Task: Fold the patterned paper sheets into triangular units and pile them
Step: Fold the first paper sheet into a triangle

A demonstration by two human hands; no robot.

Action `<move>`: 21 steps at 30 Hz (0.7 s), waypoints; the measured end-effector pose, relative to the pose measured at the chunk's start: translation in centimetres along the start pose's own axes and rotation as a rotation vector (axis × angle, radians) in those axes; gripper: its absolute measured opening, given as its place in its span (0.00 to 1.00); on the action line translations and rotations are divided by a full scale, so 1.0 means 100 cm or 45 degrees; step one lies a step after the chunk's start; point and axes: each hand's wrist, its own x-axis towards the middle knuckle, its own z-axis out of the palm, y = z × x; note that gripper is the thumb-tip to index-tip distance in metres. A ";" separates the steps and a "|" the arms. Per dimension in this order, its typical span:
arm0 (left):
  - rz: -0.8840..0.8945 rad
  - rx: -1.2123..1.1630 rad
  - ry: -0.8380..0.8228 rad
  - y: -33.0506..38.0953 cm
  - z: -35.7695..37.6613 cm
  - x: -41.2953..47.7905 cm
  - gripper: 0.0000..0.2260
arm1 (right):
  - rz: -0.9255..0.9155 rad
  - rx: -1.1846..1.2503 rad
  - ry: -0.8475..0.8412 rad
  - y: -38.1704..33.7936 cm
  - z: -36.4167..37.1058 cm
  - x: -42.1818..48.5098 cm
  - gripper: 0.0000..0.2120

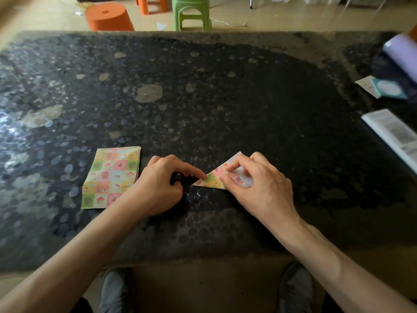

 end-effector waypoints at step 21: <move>0.072 -0.013 0.325 0.004 0.021 -0.002 0.05 | 0.019 -0.007 0.020 0.001 0.001 0.001 0.12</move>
